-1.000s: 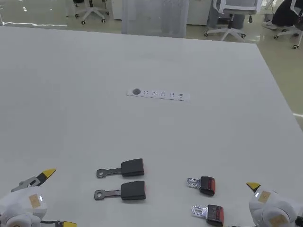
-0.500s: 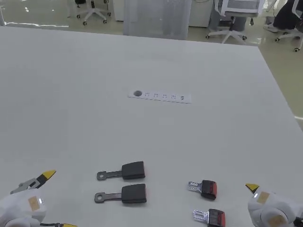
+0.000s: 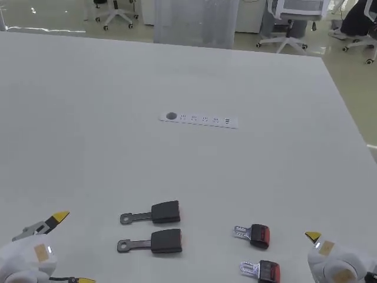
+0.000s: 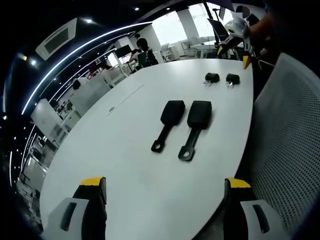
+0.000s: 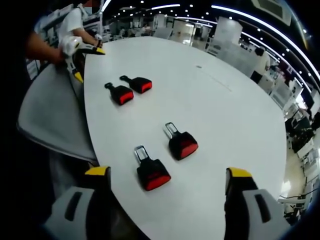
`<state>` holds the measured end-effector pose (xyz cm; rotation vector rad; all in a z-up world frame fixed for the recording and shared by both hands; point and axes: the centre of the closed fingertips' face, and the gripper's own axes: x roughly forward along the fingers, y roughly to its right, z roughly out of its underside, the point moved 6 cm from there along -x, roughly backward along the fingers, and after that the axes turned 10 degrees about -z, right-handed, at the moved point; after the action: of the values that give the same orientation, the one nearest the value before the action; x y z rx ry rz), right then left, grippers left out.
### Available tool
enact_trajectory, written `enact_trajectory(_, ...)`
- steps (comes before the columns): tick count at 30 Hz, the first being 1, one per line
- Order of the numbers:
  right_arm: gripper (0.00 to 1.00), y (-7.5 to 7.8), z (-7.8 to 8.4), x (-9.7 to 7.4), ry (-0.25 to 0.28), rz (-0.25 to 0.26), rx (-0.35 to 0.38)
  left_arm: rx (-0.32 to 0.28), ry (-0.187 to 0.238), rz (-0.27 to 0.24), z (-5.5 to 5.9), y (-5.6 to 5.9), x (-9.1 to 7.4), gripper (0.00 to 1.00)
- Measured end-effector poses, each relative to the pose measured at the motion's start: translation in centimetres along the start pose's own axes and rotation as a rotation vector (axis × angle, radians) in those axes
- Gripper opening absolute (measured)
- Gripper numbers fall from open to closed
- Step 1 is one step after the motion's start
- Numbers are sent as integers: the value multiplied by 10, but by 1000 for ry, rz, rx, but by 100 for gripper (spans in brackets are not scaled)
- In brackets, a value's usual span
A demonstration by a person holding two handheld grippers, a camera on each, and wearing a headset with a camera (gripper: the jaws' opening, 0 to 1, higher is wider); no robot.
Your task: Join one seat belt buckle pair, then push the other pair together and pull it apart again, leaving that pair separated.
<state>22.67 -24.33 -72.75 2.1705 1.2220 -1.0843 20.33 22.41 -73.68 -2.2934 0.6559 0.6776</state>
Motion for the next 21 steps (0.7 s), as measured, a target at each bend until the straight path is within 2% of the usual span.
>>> enact_trajectory(11, 96, -3, 0, 0, 4, -4, 8, -72, 51, -15, -10, -3, -3, 100)
enact_trajectory(17, 98, -6, 2, 0, 15, -5, 20, -144, 93, -16, -16, -6, -5, 100)
enact_trajectory(21, 98, -9, 3, -2, 14, -4, 20, -130, 82, -16, -14, -5, -4, 100)
